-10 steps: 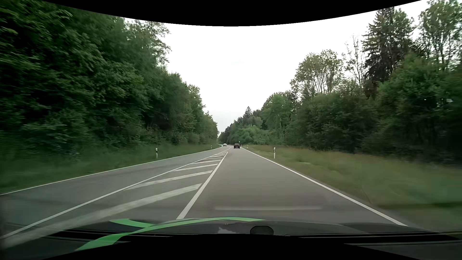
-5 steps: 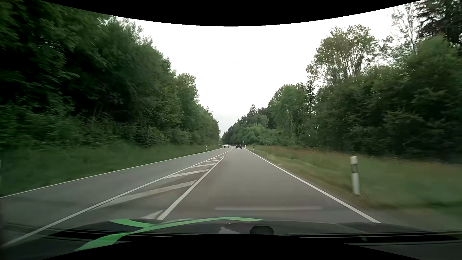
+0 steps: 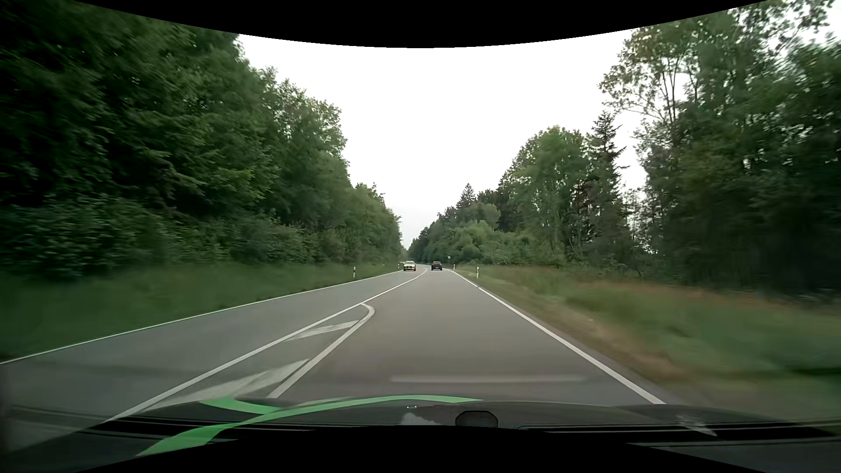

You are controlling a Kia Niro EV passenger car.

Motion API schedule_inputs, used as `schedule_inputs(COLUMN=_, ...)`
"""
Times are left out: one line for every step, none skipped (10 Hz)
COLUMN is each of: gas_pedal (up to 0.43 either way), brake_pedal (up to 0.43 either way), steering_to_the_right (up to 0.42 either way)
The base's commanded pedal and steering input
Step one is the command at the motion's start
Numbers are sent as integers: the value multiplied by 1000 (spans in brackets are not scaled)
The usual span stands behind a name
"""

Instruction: Follow the waypoints while adhering to traffic rules and regulations

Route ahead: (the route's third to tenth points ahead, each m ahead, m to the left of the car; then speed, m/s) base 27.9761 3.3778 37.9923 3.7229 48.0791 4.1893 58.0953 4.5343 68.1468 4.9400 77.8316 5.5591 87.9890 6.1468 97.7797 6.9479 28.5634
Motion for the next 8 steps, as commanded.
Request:
schedule_inputs(gas_pedal=287, brake_pedal=0, steering_to_the_right=-2)
schedule_inputs(gas_pedal=280, brake_pedal=0, steering_to_the_right=-3)
schedule_inputs(gas_pedal=280, brake_pedal=0, steering_to_the_right=-5)
schedule_inputs(gas_pedal=287, brake_pedal=0, steering_to_the_right=-5)
schedule_inputs(gas_pedal=299, brake_pedal=0, steering_to_the_right=-6)
schedule_inputs(gas_pedal=299, brake_pedal=0, steering_to_the_right=-5)
schedule_inputs(gas_pedal=299, brake_pedal=0, steering_to_the_right=-3)
schedule_inputs(gas_pedal=287, brake_pedal=0, steering_to_the_right=-2)
